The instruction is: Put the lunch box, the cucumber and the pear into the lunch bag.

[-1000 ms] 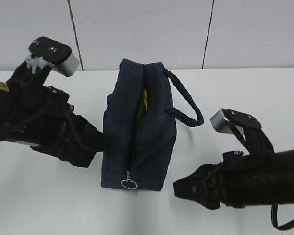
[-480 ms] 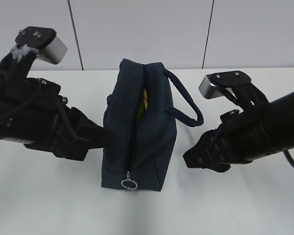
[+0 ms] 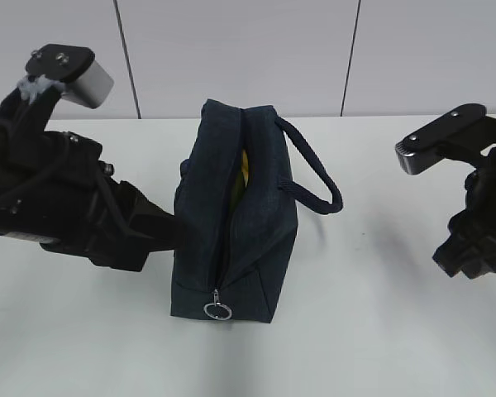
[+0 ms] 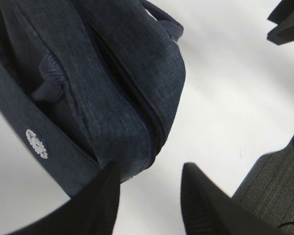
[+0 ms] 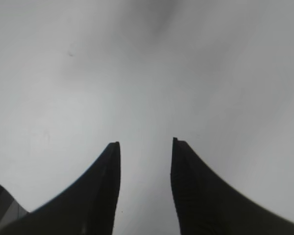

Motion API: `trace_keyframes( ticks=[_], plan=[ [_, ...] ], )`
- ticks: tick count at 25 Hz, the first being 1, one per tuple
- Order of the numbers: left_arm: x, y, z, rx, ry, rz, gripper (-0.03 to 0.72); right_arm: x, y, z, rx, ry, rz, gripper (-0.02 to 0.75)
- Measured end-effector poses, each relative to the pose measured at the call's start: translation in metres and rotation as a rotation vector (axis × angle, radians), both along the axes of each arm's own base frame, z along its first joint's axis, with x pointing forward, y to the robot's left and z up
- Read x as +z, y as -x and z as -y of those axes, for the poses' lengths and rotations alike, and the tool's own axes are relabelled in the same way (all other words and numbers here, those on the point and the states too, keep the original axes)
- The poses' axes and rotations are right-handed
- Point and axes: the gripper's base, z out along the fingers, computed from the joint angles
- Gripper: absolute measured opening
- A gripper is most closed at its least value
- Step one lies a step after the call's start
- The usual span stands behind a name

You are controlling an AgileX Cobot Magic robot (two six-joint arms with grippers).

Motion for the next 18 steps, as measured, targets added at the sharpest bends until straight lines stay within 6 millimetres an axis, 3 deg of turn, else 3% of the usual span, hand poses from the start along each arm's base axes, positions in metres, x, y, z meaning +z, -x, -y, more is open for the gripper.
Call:
trace_keyframes(
  ticks=[3,8,13,18],
  plan=[
    [0.0,0.0,0.0,0.0,0.0,0.0,0.252,0.001,-0.004,0.0,-0.044,0.004,0.058,0.285],
    [0.0,0.0,0.0,0.0,0.0,0.0,0.252,0.017,-0.004,-0.024,0.042,-0.102,0.231,0.284],
    [0.0,0.0,0.0,0.0,0.0,0.001,0.252,0.032,0.008,-0.041,0.12,-0.174,0.331,0.264],
    [0.0,-0.001,0.0,0.005,0.004,0.005,0.252,0.026,0.027,-0.04,0.114,-0.261,0.357,0.224]
  ],
)
